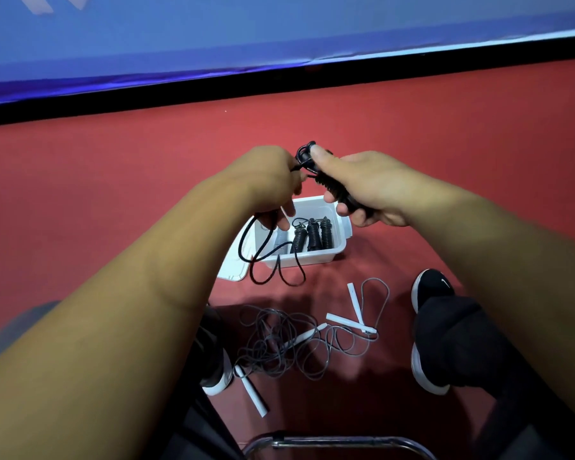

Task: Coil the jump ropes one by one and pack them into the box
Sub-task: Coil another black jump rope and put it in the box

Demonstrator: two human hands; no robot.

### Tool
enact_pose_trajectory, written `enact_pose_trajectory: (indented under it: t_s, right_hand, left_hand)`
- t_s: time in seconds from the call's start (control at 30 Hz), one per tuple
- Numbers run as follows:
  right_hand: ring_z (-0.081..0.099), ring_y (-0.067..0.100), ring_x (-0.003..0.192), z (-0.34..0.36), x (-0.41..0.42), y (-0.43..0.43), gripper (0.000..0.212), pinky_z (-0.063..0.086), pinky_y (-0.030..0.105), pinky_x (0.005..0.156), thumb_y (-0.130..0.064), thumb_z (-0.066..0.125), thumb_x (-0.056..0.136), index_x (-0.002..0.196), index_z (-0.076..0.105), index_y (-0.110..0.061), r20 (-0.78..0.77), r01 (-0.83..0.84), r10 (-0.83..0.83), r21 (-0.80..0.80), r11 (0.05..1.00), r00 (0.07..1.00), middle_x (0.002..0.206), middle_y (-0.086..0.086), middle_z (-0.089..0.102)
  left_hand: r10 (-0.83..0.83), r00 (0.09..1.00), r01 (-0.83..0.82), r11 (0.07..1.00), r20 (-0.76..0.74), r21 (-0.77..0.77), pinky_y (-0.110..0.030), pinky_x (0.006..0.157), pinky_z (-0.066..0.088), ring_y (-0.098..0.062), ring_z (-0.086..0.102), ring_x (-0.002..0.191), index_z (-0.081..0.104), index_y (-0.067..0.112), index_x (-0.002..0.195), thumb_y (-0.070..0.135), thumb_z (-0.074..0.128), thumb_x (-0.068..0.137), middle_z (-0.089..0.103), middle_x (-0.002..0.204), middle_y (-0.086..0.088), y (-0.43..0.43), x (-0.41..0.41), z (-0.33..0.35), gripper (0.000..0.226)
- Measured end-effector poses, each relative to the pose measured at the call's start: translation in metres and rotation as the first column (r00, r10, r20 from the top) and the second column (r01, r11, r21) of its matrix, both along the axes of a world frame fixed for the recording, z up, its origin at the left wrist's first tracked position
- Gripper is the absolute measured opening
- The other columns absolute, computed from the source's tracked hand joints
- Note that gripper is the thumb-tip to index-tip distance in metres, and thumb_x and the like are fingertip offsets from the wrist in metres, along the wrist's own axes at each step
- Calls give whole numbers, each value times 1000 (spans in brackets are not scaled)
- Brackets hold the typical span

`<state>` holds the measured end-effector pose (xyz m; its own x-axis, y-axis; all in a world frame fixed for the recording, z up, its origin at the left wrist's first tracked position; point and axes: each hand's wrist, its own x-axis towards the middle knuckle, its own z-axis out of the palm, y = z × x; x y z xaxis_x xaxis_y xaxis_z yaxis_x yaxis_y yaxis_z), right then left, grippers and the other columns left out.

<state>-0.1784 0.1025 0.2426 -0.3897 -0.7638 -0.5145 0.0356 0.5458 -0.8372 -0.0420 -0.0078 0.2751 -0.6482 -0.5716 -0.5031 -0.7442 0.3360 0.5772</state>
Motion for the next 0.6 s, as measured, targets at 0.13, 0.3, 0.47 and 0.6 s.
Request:
enact_pose_trajectory:
  t_s: [0.13,0.3,0.47,0.6]
  right_hand:
    - [55,14,60,3,3,1,68,36,22,47,-84,54,90,102,67,-19,83,124,-125,24,992,989,84,1,69]
    - [56,15,57,4,-2,0,65,35,22,48,-81,60,90,106,72,-19,129,178,-179,19,984,975,84,1,67]
    - [53,13,53,7,-5,0,59,32,20,48,-79,60,91,105,72,-23,170,200,-200,16,980,965,82,0,67]
    - [52,11,55,12,-6,2,56,29,18,49,-77,65,89,106,71,-23,259,158,-153,3,987,954,83,-1,66]
  left_hand:
    - [17,986,7,990,-168,144,-45,63,63,-32,79,78,61,4,115,29,51,111,78,99,-15,-4,2,-2,28]
    - [139,929,11,916,-343,401,-41,80,57,-18,73,79,62,13,103,25,43,113,77,91,-4,-13,2,0,24]
    - [82,918,81,918,-388,387,-35,79,52,-14,59,75,68,10,120,15,44,112,72,96,-2,-25,6,3,26]
    - [-133,959,173,975,-252,143,-44,107,53,-17,69,95,75,18,119,10,61,104,80,107,1,-34,13,0,22]
